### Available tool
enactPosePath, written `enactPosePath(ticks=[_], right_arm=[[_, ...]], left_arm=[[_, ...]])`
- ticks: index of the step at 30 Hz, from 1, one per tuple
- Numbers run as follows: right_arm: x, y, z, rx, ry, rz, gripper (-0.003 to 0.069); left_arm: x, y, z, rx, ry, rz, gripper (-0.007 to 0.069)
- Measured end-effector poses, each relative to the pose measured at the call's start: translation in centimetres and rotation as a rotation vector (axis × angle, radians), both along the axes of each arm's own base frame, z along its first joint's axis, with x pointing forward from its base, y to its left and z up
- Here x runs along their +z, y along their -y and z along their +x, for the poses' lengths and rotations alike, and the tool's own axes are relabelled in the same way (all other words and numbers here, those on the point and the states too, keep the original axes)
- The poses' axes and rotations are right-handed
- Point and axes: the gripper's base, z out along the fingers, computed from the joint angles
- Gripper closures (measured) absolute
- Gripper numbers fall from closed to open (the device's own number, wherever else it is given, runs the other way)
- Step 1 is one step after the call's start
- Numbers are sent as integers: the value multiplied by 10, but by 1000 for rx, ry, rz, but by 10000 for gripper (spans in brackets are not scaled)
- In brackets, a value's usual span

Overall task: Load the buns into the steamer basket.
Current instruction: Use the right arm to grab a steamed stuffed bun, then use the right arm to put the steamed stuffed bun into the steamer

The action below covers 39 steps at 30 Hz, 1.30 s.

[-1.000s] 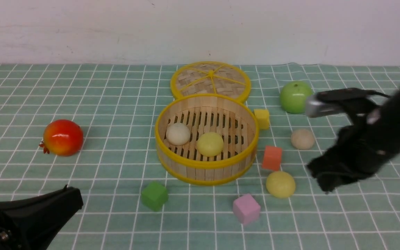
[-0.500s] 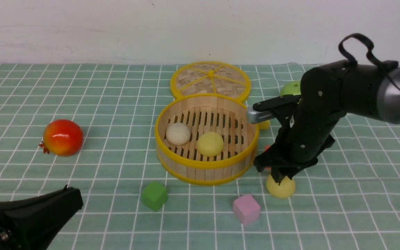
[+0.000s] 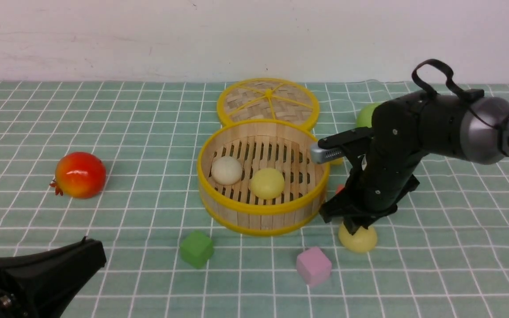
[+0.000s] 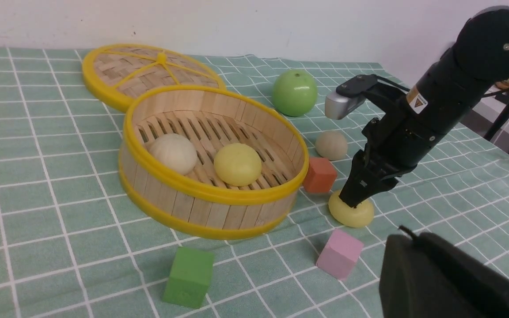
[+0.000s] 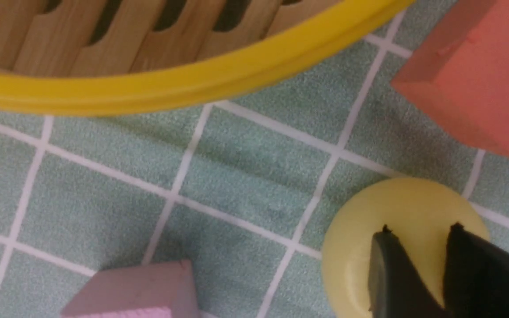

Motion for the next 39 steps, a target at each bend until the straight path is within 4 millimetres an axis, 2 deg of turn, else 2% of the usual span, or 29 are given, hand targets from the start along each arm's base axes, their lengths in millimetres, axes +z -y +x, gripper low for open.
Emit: enactPosePath(ticks=[1, 5, 7, 8, 10, 11, 12, 14, 16, 19, 20, 21, 24, 28, 32, 39], right_arm=[[0, 0, 0, 2, 0, -1, 503], [19, 3, -7, 24, 10, -3, 646], [27, 4, -9, 24, 21, 3, 657], [46, 4, -16, 33, 57, 20, 659], [58, 3, -20, 39, 89, 33, 659], [83, -3, -28, 59, 180, 74, 659], [91, -6, -29, 68, 221, 93, 659], [103, -12, -28, 80, 291, 126, 659], [111, -20, -17, 84, 383, 169, 659], [97, -31, 7, 83, 441, 187, 657], [95, -32, 8, 84, 438, 185, 657], [78, -39, 23, 86, 448, 184, 657], [51, -48, 41, 85, 443, 182, 655], [28, -54, 59, 118, 455, 130, 644], [20, -54, 64, 150, 471, 84, 626], [19, -54, 67, 175, 492, 53, 582]], left_arm=[[0, 0, 0, 0, 0, 0, 638], [0, 0, 0, -1, -1, 0, 638], [0, 0, 0, -1, -1, 0, 638], [0, 0, 0, -1, -1, 0, 638], [0, 0, 0, -1, -1, 0, 638], [0, 0, 0, -1, -2, 1, 638], [0, 0, 0, -1, -2, 1, 638], [0, 0, 0, -1, -2, 1, 638], [0, 0, 0, -1, -2, 1, 638], [0, 0, 0, -1, -1, 2, 638], [0, 0, 0, -1, -1, 2, 638], [0, 0, 0, -1, -1, 2, 638], [0, 0, 0, -1, -1, 2, 638], [0, 0, 0, -1, -1, 2, 638], [0, 0, 0, -1, -1, 2, 638], [0, 0, 0, -2, -2, 2, 636]])
